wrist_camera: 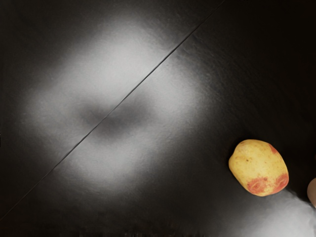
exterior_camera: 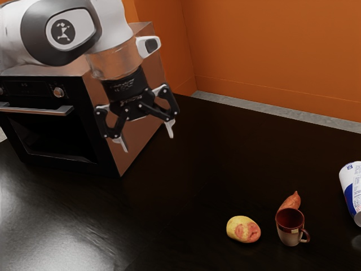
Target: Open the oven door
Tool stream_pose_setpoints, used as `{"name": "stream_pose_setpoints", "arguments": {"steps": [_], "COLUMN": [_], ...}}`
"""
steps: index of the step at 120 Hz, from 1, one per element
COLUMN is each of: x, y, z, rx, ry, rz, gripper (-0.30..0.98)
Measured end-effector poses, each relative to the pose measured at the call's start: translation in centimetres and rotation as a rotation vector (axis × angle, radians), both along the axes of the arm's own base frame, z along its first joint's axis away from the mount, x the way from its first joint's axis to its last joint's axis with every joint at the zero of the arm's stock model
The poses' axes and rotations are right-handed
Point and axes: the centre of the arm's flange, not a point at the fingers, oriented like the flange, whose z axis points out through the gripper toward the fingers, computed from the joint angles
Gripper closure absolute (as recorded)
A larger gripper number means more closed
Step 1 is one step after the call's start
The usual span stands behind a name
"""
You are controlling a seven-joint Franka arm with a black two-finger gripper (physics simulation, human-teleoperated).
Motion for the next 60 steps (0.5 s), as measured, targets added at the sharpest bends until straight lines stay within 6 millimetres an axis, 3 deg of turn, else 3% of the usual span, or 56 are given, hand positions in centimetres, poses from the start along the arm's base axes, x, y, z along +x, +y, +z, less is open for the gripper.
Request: {"name": "stream_pose_setpoints", "arguments": {"steps": [12, 16, 24, 30, 40, 49, 60], "x": [-0.8, -1.5, -3.4, -5.7, -10.3, -11.1, -10.8], "y": [0.0, 0.5, 2.3, 5.6, 13.8, 17.9, 20.7], "z": [0.5, -0.1, 0.8, 2.6, 4.7, 4.9, 4.7], "rx": [-0.016, -0.018, -0.020, -0.009, -0.023, -0.027, -0.037], "ry": [0.032, 0.058, 0.066, 0.037, -0.040, -0.093, -0.158], "rz": [0.232, 0.311, 0.470, 0.616, 0.893, 1.048, 1.162], "gripper": [0.00, 0.00, 0.00, 0.00, 0.00, 0.00, 0.00]}}
